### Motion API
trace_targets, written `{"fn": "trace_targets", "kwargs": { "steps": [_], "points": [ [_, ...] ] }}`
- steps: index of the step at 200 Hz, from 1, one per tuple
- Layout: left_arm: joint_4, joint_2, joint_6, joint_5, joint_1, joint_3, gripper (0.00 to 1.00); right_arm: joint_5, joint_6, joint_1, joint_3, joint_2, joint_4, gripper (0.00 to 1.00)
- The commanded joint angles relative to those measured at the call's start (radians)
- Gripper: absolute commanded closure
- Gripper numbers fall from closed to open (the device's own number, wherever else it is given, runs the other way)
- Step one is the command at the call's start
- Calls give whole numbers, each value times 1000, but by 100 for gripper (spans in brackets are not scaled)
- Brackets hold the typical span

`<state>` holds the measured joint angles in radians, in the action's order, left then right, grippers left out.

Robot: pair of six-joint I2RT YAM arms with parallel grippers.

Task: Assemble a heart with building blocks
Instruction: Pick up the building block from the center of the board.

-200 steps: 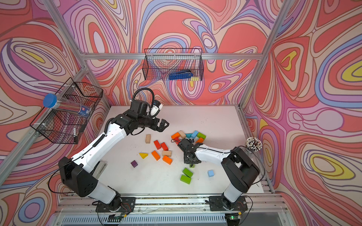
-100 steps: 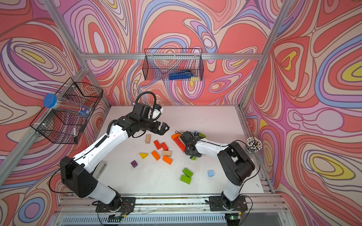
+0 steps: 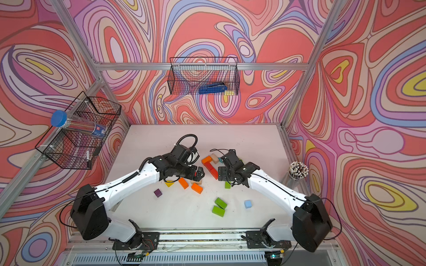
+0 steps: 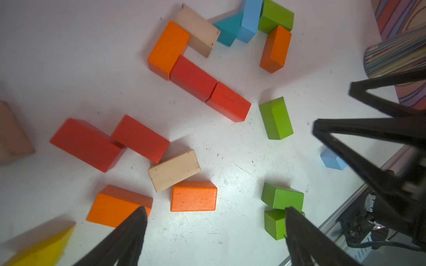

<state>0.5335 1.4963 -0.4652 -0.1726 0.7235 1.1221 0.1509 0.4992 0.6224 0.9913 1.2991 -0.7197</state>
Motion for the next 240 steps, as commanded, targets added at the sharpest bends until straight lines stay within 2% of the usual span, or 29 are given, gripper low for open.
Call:
{"fn": "trace_targets", "kwargs": {
  "steps": [1, 35, 60, 97, 141, 240],
  "points": [
    [-109, -28, -153, 19, 35, -28, 8, -61, -145, -4, 66, -67, -185, 9],
    [-106, 62, -209, 83, 113, 29, 11, -193, -259, -4, 162, -159, -341, 9],
    [-86, 157, -260, 116, 153, 99, 15, -269, -282, -4, 207, -223, -386, 8],
    [-28, 310, -273, 143, 194, 242, 20, -314, -316, -4, 255, -287, -466, 7],
    [38, 467, -232, 156, 239, 415, 25, -236, -316, -4, 287, -361, -521, 5],
    [182, 705, -175, 153, 272, 662, 28, -232, -312, -4, 277, -371, -496, 5]
  ]
}}
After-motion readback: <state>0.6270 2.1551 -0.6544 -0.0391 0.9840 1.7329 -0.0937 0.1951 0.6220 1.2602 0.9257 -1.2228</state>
